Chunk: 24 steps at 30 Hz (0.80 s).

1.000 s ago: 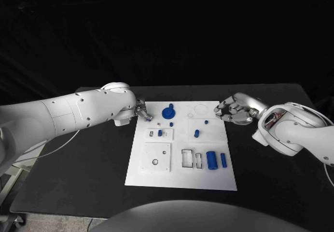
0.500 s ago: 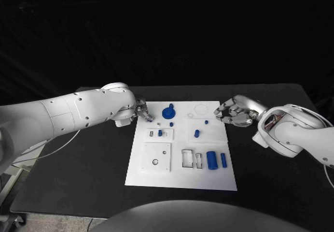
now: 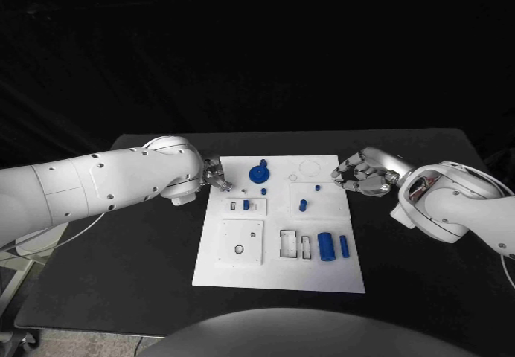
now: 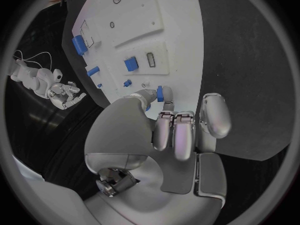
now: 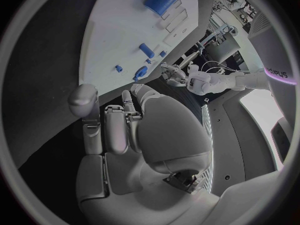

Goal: Assemble the parts on the task board

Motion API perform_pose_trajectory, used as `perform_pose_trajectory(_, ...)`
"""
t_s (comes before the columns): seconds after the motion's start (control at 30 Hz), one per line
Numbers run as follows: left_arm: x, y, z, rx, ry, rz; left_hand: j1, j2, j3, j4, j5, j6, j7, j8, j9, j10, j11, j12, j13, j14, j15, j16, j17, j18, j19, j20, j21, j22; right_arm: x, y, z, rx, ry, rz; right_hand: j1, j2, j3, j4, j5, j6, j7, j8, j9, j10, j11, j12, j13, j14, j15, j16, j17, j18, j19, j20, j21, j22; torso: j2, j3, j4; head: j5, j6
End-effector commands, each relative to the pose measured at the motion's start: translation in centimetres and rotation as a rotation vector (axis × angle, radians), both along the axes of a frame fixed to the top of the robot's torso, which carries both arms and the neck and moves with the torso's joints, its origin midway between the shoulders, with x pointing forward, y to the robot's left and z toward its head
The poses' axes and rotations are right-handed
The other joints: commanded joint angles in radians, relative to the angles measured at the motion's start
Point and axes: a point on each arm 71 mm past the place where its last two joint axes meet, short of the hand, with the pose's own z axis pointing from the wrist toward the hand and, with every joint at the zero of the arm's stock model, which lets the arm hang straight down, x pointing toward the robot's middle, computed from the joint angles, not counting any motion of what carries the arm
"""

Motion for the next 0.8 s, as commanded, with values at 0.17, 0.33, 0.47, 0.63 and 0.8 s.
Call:
perform_pose_trajectory(0.17,-2.0,-0.1,1.2,0.034,-0.153,-0.002,-0.017,0.002,0.032,-0.021,-0.01,0.037,-0.028,0.002,0.002,0.045,-0.007,0.001,0.199,0.107,-0.006,0.006,0.263,0.006,0.012,-0.001,0.005,0.125,-0.2,-0.1,0.0,0.006,0.0,-0.005,0.009,0.005,0.007,-0.004,0.007,0.008,-0.003,0.002,0.001,0.029,0.002,-0.007,0.167,0.043,0.003,-0.005,0.061,0.015,-0.005,-0.002,-0.005,0.099,-0.001,0.0001,0.002,0.006,0.0)
perform_pose_trajectory(0.33,-3.4,-0.3,0.8,0.03,-0.165,-0.018,-0.029,0.0,0.039,-0.019,-0.016,0.04,-0.029,0.002,0.002,0.045,-0.008,0.0,0.199,0.107,-0.007,0.006,0.263,0.005,0.016,-0.002,0.008,0.127,-0.5,0.0,0.1,0.017,-0.009,-0.004,0.009,0.004,0.007,-0.005,0.008,0.008,-0.002,0.002,0.001,0.03,0.002,-0.006,0.168,0.044,0.003,-0.003,0.062,0.015,-0.005,-0.002,-0.005,0.099,-0.002,0.0006,-0.0003,0.01,0.0)
perform_pose_trajectory(0.47,-4.1,-0.4,0.1,0.026,-0.162,-0.018,-0.036,0.0,0.042,-0.018,-0.023,0.041,-0.029,0.001,0.002,0.044,-0.008,-0.002,0.197,0.107,-0.008,0.006,0.263,0.005,0.018,-0.002,0.009,0.128,-0.6,-0.1,0.1,0.018,-0.01,-0.005,0.008,0.003,0.007,-0.005,0.008,0.008,-0.002,0.001,0.001,0.029,0.002,-0.007,0.168,0.044,0.003,-0.004,0.062,0.015,-0.005,-0.002,-0.005,0.099,0.0,-0.0004,-0.0007,0.005,0.0)
perform_pose_trajectory(0.63,-4.5,-0.6,-0.6,0.022,-0.149,-0.021,-0.037,0.0,0.043,-0.018,-0.023,0.041,-0.029,0.001,0.002,0.042,-0.009,-0.005,0.195,0.107,-0.008,0.006,0.263,0.005,0.017,-0.002,0.008,0.128,-0.7,-0.3,0.1,0.016,-0.009,-0.011,0.008,0.003,0.007,-0.005,0.008,0.008,-0.002,0.001,0.001,0.029,0.002,-0.007,0.168,0.044,0.003,-0.004,0.062,0.015,-0.005,-0.002,-0.005,0.099,0.001,-0.0003,-0.0002,0.003,0.0)
perform_pose_trajectory(0.8,-4.7,-0.8,-1.2,0.018,-0.13,-0.024,-0.039,0.002,0.046,-0.018,-0.022,0.04,-0.029,0.0,0.001,0.04,-0.009,-0.007,0.193,0.107,-0.008,0.006,0.263,0.006,0.016,-0.002,0.005,0.127,-0.6,-0.4,0.1,0.013,-0.007,-0.015,0.008,0.003,0.007,-0.006,0.009,0.008,-0.002,0.002,0.001,0.029,0.003,-0.007,0.167,0.043,0.003,-0.005,0.061,0.016,-0.005,-0.002,-0.006,0.099,0.0,0.0002,0.0003,0.005,0.0)
